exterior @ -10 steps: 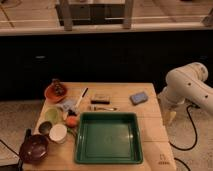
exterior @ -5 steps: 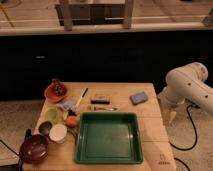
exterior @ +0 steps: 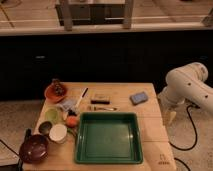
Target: Place sponge in tray
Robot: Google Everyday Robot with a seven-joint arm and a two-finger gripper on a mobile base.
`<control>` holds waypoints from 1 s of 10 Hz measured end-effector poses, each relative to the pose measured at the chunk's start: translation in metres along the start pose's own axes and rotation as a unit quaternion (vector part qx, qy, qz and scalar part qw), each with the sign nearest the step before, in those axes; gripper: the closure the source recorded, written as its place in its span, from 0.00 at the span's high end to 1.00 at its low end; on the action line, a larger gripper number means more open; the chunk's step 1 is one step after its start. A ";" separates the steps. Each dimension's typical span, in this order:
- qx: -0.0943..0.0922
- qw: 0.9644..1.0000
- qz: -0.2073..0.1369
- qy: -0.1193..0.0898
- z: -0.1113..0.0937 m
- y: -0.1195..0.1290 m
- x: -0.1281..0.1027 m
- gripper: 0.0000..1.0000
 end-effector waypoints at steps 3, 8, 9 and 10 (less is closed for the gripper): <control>0.000 1.000 0.000 0.000 0.000 0.000 0.000 0.80; 0.010 1.000 -0.019 -0.009 0.017 -0.036 -0.037 0.80; 0.012 1.000 -0.023 -0.010 0.020 -0.037 -0.037 0.80; 0.014 0.999 -0.027 -0.012 0.023 -0.038 -0.036 0.80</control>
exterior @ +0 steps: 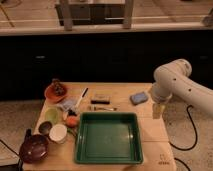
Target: Place sponge in tray
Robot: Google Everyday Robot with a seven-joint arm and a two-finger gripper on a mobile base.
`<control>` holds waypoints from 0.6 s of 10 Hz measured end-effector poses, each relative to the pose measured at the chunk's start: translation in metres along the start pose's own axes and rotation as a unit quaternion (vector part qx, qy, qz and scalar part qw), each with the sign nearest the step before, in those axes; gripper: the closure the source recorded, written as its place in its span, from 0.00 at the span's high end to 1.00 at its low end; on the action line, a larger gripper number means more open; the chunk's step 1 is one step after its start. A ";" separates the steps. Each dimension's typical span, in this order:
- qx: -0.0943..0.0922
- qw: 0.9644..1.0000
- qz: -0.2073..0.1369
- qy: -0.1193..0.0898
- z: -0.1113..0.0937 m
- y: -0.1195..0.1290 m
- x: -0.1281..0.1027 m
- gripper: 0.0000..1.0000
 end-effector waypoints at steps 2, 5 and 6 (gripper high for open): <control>0.005 1.000 -0.010 -0.005 0.008 -0.012 -0.003 0.80; 0.010 1.000 -0.018 -0.010 0.014 -0.024 -0.006 0.80; 0.011 1.000 -0.022 -0.011 0.015 -0.026 -0.007 0.80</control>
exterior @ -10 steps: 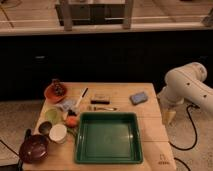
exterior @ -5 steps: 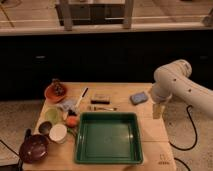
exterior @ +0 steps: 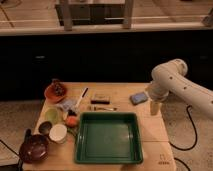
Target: Place sponge in tray
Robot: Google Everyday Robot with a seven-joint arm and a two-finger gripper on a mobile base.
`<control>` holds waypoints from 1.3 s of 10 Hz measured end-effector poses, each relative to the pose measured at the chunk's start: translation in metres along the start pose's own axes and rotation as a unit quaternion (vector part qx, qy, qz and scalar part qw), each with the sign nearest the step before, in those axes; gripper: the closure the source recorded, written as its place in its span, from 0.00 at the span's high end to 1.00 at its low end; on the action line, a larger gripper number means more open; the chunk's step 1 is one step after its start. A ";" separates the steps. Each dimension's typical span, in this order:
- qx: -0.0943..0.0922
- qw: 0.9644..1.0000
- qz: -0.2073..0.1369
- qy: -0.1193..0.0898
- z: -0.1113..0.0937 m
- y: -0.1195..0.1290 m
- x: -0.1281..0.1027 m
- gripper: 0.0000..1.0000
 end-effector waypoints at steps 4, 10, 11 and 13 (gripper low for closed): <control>0.005 1.000 -0.013 -0.008 0.010 -0.015 0.000 0.80; 0.014 0.999 -0.031 -0.021 0.023 -0.032 0.005 0.80; 0.017 0.999 -0.034 -0.023 0.024 -0.036 0.008 0.80; 0.019 0.999 -0.041 -0.026 0.027 -0.041 0.008 0.80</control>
